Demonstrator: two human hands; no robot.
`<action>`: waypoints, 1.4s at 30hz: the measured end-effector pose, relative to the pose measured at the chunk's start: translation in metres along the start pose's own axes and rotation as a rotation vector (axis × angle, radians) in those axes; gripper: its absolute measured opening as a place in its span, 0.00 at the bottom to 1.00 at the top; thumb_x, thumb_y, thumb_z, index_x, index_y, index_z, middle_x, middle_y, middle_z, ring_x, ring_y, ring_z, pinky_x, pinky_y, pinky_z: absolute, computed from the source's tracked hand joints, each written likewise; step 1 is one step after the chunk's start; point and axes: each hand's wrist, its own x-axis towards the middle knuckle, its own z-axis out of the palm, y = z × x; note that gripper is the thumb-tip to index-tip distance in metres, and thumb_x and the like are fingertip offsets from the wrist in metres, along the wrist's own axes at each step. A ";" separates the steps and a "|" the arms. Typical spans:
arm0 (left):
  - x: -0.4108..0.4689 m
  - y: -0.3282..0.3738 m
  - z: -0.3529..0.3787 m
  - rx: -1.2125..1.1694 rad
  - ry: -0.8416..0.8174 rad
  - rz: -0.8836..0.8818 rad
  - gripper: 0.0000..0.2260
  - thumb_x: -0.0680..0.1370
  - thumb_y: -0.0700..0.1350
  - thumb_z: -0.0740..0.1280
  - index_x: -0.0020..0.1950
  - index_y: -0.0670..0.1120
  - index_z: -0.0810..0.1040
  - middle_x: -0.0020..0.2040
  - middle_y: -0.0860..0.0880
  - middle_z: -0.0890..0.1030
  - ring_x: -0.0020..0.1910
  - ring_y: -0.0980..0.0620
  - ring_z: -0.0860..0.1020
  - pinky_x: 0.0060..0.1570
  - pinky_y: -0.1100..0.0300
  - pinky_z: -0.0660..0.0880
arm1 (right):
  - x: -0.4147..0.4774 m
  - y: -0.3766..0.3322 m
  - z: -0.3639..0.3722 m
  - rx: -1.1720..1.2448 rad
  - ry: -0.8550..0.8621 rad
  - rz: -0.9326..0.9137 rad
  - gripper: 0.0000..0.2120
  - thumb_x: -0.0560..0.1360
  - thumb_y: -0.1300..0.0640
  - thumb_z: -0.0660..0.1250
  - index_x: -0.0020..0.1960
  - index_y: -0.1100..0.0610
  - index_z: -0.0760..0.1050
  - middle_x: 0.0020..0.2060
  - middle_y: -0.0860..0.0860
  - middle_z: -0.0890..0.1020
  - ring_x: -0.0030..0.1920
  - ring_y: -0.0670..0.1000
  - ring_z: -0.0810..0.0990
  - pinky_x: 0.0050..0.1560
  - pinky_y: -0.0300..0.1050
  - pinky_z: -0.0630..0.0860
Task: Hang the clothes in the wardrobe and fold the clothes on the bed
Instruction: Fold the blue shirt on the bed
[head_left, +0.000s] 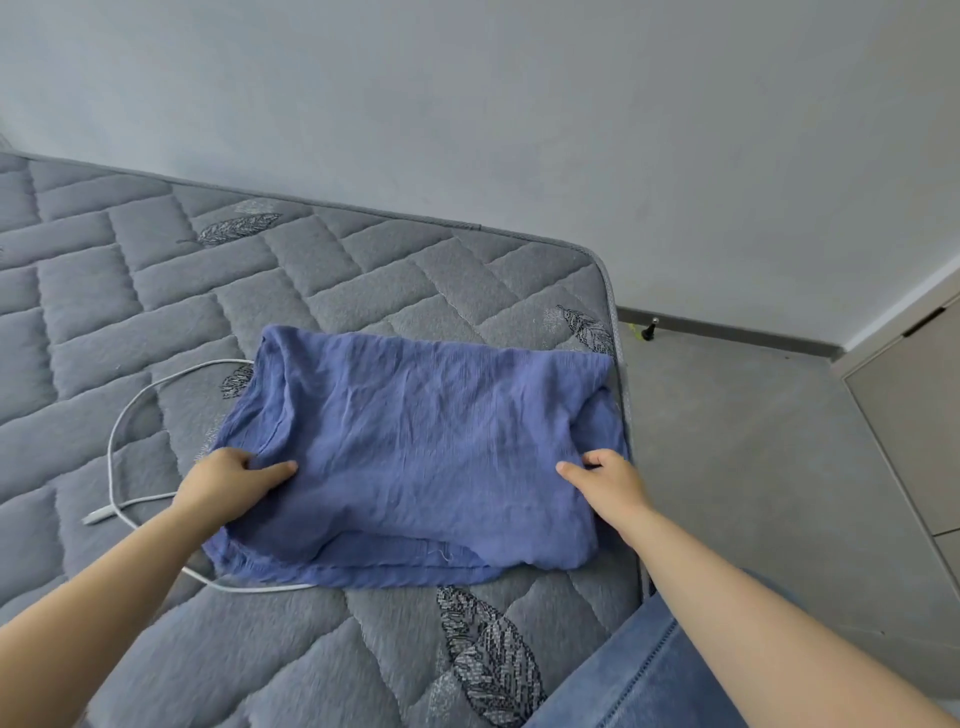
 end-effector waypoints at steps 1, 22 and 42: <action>0.002 0.008 -0.003 0.049 0.019 0.039 0.22 0.73 0.57 0.72 0.32 0.42 0.68 0.31 0.43 0.76 0.32 0.44 0.74 0.32 0.55 0.66 | 0.004 -0.006 -0.002 -0.001 -0.015 0.006 0.15 0.73 0.49 0.71 0.55 0.56 0.74 0.53 0.51 0.79 0.49 0.50 0.77 0.49 0.44 0.72; 0.015 0.262 0.138 0.081 -0.181 0.783 0.10 0.76 0.45 0.67 0.54 0.42 0.76 0.52 0.45 0.77 0.51 0.46 0.76 0.51 0.52 0.74 | 0.077 -0.021 -0.023 0.361 0.292 0.108 0.13 0.74 0.59 0.72 0.57 0.60 0.78 0.42 0.51 0.80 0.43 0.51 0.78 0.45 0.41 0.72; 0.005 0.346 0.131 0.372 -0.251 0.977 0.15 0.71 0.42 0.68 0.30 0.48 0.63 0.33 0.49 0.70 0.39 0.45 0.71 0.36 0.57 0.66 | -0.019 0.010 -0.012 -0.394 0.194 0.028 0.30 0.65 0.38 0.73 0.59 0.51 0.66 0.56 0.49 0.69 0.57 0.53 0.71 0.53 0.44 0.72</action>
